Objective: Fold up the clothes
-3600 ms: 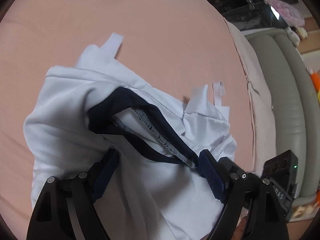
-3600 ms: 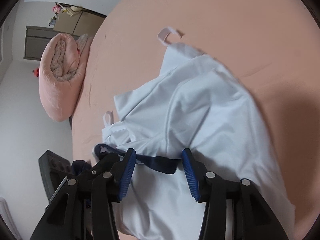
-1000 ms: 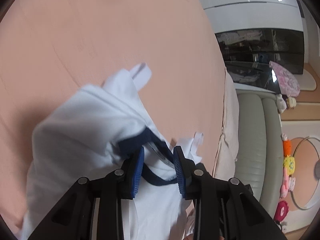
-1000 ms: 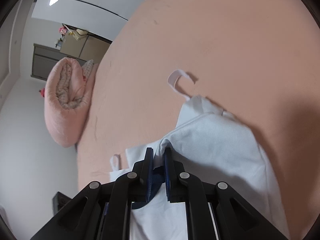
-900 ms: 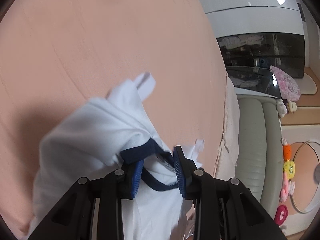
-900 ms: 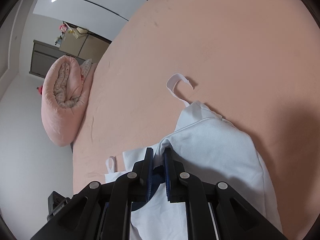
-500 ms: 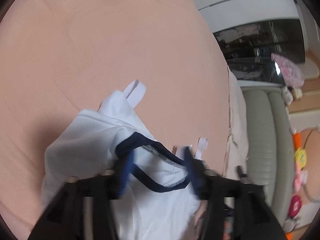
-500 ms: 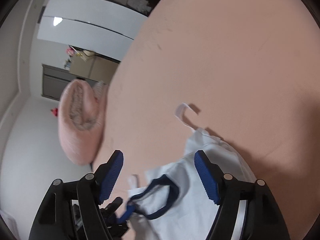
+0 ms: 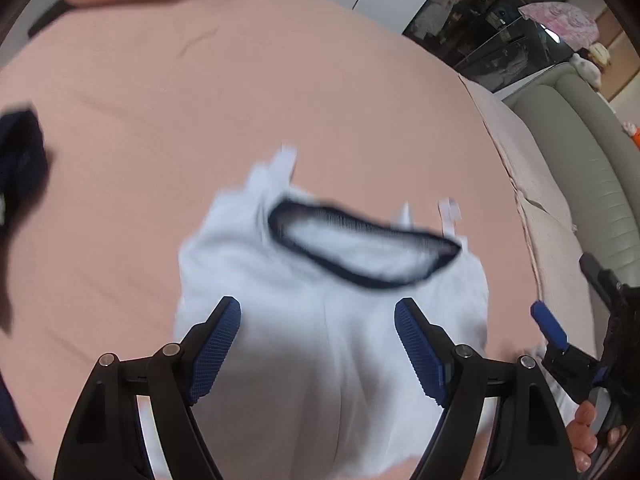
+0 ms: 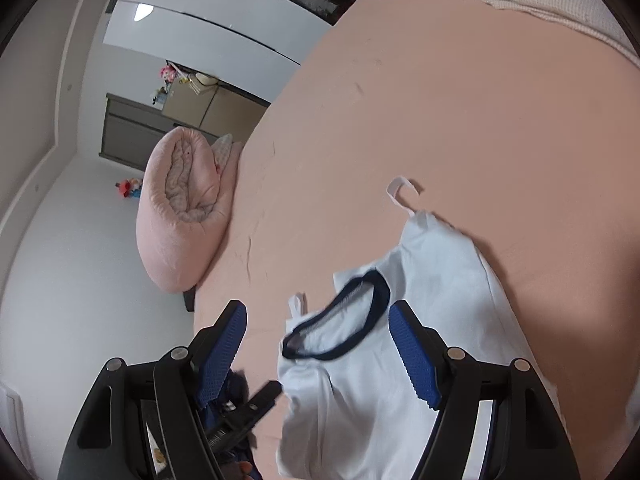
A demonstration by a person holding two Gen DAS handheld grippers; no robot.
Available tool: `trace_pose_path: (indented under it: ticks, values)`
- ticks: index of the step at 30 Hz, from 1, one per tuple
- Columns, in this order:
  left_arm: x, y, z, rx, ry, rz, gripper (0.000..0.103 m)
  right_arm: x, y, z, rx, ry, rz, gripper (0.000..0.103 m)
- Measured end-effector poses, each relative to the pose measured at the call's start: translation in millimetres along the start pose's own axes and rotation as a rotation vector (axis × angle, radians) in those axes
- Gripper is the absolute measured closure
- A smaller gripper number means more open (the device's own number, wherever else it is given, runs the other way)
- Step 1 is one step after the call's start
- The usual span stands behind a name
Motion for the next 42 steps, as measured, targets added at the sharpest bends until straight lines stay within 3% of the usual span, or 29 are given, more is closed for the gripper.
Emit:
trace_pose_path:
  ticks: [2, 5, 9, 17, 25, 31, 35, 39, 42]
  values:
    - [-7, 7, -1, -0.014, 0.012, -0.006, 0.024, -3, 7, -5, 0.000, 0.007, -0.005, 0.030]
    - [-14, 11, -15, 0.039, -0.002, -0.013, 0.024, -1, 23, -17, -0.009, 0.007, -0.003, 0.030]
    - [-13, 19, -28, 0.048, 0.050, -0.011, 0.024, 7, 37, -27, -0.004, 0.052, -0.002, 0.030]
    - [-13, 53, -28, -0.016, 0.132, -0.144, 0.024, 22, 74, -46, -0.028, 0.068, 0.001, 0.029]
    - [-18, 84, -42, -0.082, 0.146, -0.151, 0.024, 57, 101, -61, -0.038, 0.083, 0.096, 0.029]
    - [-23, 84, -63, -0.060, 0.032, -0.134, 0.024, 77, 115, -72, -0.043, 0.101, 0.161, 0.029]
    - [-16, 80, -61, -0.069, -0.050, -0.071, 0.024, 85, 126, -71, -0.052, 0.105, 0.200, 0.029]
    - [-12, 85, -55, -0.091, -0.042, -0.047, 0.024, 90, 136, -65, -0.064, 0.099, 0.232, 0.029]
    - [-23, 97, -50, -0.105, -0.025, -0.084, 0.024, 96, 142, -57, -0.078, 0.107, 0.252, 0.029]
Point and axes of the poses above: each gripper's, at about its wrist camera, not at the fingertips, and z roughly the way its jaws point, x to its right, y to its underside, the point moved 8 cm from there along z, roughly the way its jaws point
